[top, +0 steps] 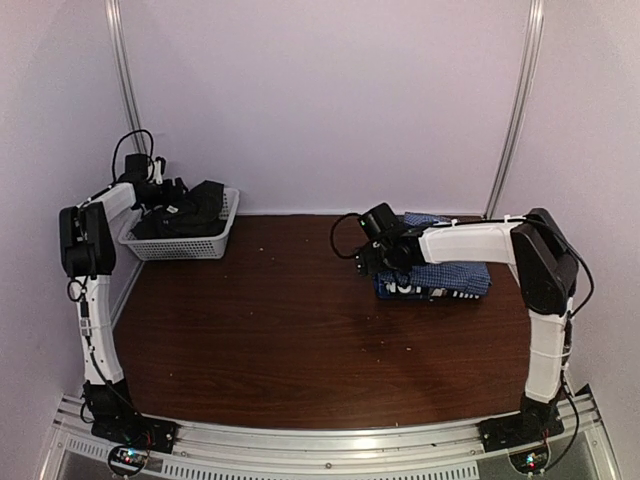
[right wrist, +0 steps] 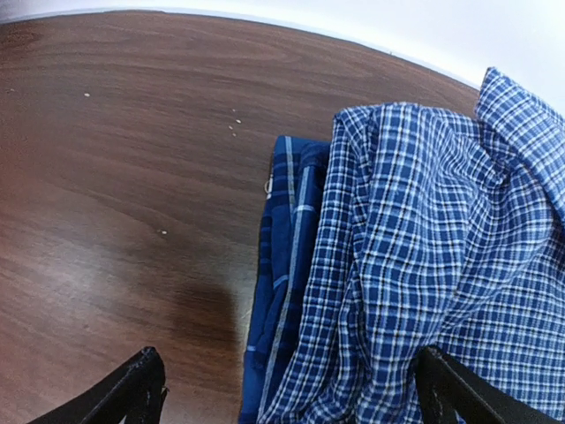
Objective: Fold and stack the long sleeve shirts
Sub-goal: Move the square-folded shirt to the corner of the board.
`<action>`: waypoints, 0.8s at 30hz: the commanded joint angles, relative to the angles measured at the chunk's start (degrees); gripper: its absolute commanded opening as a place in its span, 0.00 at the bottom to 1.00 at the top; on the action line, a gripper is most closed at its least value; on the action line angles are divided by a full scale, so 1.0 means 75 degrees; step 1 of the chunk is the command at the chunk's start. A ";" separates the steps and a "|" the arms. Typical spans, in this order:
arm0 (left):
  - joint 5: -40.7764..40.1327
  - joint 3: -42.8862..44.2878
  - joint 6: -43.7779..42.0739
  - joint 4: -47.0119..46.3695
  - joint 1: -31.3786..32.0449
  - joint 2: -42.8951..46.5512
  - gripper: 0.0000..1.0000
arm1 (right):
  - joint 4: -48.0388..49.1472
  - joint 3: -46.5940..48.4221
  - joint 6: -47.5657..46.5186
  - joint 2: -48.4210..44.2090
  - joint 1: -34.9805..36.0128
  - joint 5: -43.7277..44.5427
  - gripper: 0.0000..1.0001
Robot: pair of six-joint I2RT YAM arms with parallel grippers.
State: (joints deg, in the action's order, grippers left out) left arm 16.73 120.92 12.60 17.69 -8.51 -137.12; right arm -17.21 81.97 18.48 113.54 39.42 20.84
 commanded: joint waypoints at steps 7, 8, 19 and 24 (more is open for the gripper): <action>-0.0483 -0.2546 0.0383 -0.1273 0.0689 0.3123 0.98 | -0.1125 0.0715 -0.0061 0.1481 -0.0405 0.1247 0.98; -0.0542 -0.2769 0.0366 -0.1309 0.0841 0.3330 0.98 | -0.1102 0.0635 -0.0066 0.1487 -0.0469 0.1218 0.97; -0.0962 -0.4049 0.0267 -0.1321 0.2247 0.4119 0.98 | -0.0767 -0.0710 -0.0137 0.0775 -0.1641 0.1353 0.89; -0.0907 -0.4563 0.0403 -0.1316 0.2412 0.4342 0.98 | -0.0719 -0.0785 -0.0442 0.0736 -0.2128 0.1335 0.90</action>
State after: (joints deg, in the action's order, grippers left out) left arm 10.66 89.32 14.74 9.98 9.52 -108.25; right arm -20.10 77.78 16.56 119.28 26.22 29.87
